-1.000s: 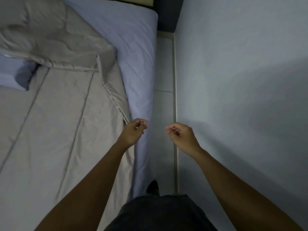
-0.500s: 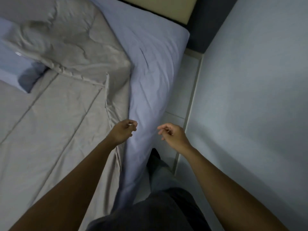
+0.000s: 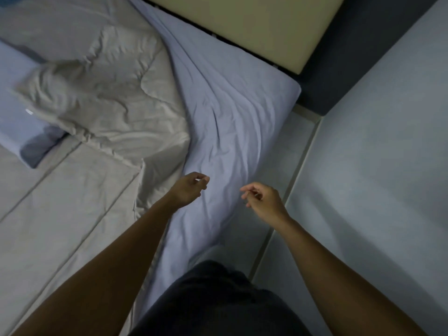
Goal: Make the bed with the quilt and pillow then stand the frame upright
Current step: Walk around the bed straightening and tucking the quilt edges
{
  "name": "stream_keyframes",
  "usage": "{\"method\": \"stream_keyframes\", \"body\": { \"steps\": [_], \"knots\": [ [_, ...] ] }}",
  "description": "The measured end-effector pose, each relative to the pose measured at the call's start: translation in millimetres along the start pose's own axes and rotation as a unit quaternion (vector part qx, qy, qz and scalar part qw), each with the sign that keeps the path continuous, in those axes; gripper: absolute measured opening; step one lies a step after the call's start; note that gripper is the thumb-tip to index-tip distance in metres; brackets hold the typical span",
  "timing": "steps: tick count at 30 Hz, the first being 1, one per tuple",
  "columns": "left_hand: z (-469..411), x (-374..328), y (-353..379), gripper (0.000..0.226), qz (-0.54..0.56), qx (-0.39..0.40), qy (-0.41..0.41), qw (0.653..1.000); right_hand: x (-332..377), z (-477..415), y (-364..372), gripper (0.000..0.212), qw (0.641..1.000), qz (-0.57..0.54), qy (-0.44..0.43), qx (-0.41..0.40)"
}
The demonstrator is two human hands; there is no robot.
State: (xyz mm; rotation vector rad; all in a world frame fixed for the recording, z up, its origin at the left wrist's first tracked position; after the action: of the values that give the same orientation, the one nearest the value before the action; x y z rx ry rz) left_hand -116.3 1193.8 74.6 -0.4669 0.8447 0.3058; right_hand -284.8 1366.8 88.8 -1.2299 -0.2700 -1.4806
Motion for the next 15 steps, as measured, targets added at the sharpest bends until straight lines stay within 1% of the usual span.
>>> {"method": "stream_keyframes", "body": {
  "steps": [3, 6, 11, 13, 15],
  "knots": [
    [-32, -11, 7, 0.027, 0.003, 0.008, -0.008, 1.0, 1, -26, -21, 0.027, 1.0, 0.003, -0.003, 0.004],
    [-75, -24, 7, 0.019, 0.011, -0.012, -0.009, 1.0, 4, -60, -41, 0.028, 1.0, 0.01, -0.015, 0.014],
    [-150, -56, 0, 0.038, 0.07, -0.08, -0.016, 0.994, 8, -141, -78, 0.027, 0.999, 0.027, -0.015, 0.04],
    [-179, -67, -4, 0.041, 0.098, -0.101, -0.033, 0.989, 11, -177, -92, 0.027, 0.998, 0.035, -0.011, 0.055],
    [-198, -80, -11, 0.04, 0.128, -0.126, -0.043, 0.983, 20, -208, -102, 0.026, 0.995, 0.054, -0.009, 0.087]
  ]
}}
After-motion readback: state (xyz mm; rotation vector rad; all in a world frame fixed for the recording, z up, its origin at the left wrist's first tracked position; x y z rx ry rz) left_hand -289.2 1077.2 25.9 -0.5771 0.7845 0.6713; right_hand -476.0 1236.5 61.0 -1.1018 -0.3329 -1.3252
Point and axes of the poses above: each hand's wrist, its own z-axis away from the middle knuckle, its own y-axis out of the palm, x = y × z, the point moved 8 cm from there along -z, towards the middle knuckle, and after that the axes turned 5 degrees about x, right-handed, at the moved point
